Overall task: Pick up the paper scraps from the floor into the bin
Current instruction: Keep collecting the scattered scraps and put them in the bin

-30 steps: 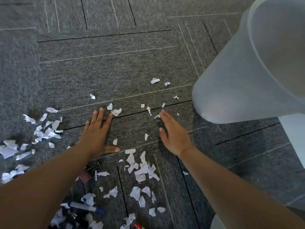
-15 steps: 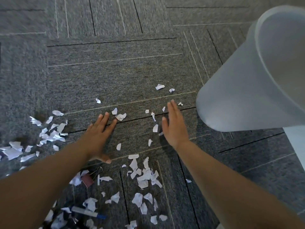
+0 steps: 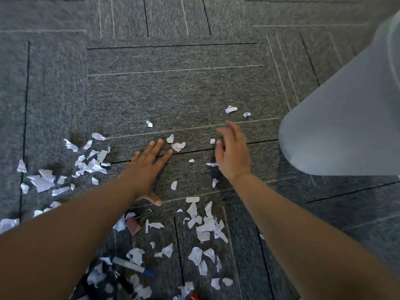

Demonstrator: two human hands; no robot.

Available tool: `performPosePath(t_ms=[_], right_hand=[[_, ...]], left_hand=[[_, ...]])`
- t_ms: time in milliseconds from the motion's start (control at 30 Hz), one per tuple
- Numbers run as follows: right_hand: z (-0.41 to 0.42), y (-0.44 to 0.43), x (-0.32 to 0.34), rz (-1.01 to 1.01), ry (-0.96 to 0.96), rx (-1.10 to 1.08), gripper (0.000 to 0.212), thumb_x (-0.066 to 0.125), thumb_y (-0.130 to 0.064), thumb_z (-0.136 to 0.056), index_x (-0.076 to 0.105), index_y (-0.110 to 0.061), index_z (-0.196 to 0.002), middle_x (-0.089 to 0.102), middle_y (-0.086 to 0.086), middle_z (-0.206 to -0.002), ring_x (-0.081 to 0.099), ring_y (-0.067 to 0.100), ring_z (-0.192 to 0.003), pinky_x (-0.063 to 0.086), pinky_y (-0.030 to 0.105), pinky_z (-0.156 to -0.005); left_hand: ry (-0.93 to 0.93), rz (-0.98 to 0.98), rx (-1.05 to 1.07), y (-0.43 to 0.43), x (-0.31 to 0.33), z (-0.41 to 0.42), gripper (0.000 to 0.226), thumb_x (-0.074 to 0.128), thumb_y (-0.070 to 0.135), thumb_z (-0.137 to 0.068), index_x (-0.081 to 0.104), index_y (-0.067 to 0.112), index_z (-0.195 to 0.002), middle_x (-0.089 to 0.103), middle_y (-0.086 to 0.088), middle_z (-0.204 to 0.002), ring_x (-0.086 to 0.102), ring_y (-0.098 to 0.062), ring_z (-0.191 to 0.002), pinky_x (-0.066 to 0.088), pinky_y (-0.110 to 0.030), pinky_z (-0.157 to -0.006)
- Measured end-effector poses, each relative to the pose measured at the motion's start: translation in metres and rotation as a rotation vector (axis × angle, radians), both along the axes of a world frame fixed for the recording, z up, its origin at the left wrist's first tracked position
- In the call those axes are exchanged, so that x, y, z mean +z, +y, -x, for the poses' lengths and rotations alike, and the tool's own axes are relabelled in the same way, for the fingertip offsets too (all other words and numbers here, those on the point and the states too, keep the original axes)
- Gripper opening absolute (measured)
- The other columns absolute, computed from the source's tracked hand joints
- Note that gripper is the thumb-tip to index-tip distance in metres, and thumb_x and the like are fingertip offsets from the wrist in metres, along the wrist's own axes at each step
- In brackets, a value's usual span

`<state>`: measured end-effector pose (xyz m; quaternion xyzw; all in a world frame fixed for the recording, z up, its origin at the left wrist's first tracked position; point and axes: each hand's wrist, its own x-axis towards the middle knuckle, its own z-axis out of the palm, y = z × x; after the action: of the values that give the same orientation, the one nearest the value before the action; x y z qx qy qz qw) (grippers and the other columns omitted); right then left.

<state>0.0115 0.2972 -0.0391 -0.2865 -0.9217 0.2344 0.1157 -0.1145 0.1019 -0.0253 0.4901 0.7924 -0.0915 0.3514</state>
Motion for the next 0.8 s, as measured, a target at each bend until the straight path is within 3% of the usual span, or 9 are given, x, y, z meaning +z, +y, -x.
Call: performPosePath(t_ms=[100, 167, 233, 433, 667, 733, 800], right_hand=[[0.016, 0.04, 0.0, 0.059, -0.209, -0.213, 0.053, 0.048, -0.029, -0.094, 0.031, -0.01, -0.14, 0.016, 0.009, -0.153, 0.02, 0.028, -0.137, 0.026, 0.043, -0.111], [0.024, 0.065, 0.001, 0.153, -0.348, -0.228, 0.071, 0.048, -0.038, -0.094, 0.01, -0.014, -0.148, -0.004, 0.007, -0.156, 0.002, 0.027, -0.142, 0.013, 0.043, -0.115], [0.03, 0.081, 0.0, 0.238, -0.416, -0.213, 0.077, 0.048, -0.04, -0.093, -0.001, -0.017, -0.148, -0.012, 0.005, -0.156, -0.008, 0.025, -0.142, 0.007, 0.045, -0.116], [0.043, 0.077, -0.005, 0.229, -0.49, -0.028, 0.065, 0.042, -0.031, -0.097, 0.003, -0.022, -0.148, -0.008, 0.004, -0.156, -0.012, 0.026, -0.141, 0.002, 0.046, -0.115], [0.015, -0.01, -0.002, 0.07, -0.37, 0.404, 0.051, 0.034, -0.024, -0.098, 0.019, -0.018, -0.146, 0.006, -0.001, -0.155, -0.002, 0.013, -0.139, 0.006, 0.038, -0.112], [-0.013, -0.038, -0.001, 0.118, -0.3, 0.527, 0.045, 0.034, -0.021, -0.095, 0.035, -0.014, -0.14, 0.022, 0.003, -0.152, 0.015, 0.016, -0.138, 0.023, 0.043, -0.111], [-0.038, -0.055, 0.001, 0.126, -0.191, 0.59, 0.038, 0.037, -0.02, -0.093, 0.051, -0.011, -0.127, 0.037, 0.006, -0.145, 0.052, 0.023, -0.119, 0.051, 0.038, -0.09]], left_hand=[[0.003, 0.008, 0.002, 0.001, 0.0, -0.001, 0.14, 0.079, 0.055, -0.054, -0.034, 0.025, -0.13, -0.045, -0.004, -0.135, -0.036, -0.02, -0.127, -0.009, -0.042, -0.109], [0.011, 0.01, 0.008, 0.001, 0.0, -0.001, 0.141, 0.079, 0.054, -0.054, -0.032, 0.024, -0.134, -0.044, -0.006, -0.139, -0.036, -0.02, -0.127, -0.012, -0.041, -0.106], [0.014, 0.01, 0.011, 0.002, 0.0, -0.002, 0.141, 0.08, 0.054, -0.054, -0.028, 0.023, -0.139, -0.04, -0.008, -0.144, -0.035, -0.022, -0.13, -0.012, -0.04, -0.105], [0.007, -0.013, 0.027, 0.002, -0.002, -0.002, 0.139, 0.081, 0.05, -0.055, -0.026, 0.023, -0.14, -0.041, -0.006, -0.142, -0.034, -0.023, -0.131, -0.014, -0.04, -0.103], [0.007, -0.038, 0.04, -0.001, -0.009, -0.001, 0.139, 0.081, 0.05, -0.053, -0.033, 0.029, -0.129, -0.042, -0.004, -0.138, -0.035, -0.022, -0.127, -0.013, -0.042, -0.105], [0.004, -0.04, 0.042, -0.001, -0.009, -0.001, 0.138, 0.081, 0.049, -0.053, -0.033, 0.029, -0.13, -0.041, -0.005, -0.14, -0.035, -0.022, -0.127, -0.014, -0.041, -0.104], [0.009, -0.045, 0.043, -0.001, -0.009, -0.001, 0.139, 0.081, 0.048, -0.054, -0.03, 0.028, -0.134, -0.039, -0.005, -0.143, -0.034, -0.022, -0.129, -0.014, -0.041, -0.104]])
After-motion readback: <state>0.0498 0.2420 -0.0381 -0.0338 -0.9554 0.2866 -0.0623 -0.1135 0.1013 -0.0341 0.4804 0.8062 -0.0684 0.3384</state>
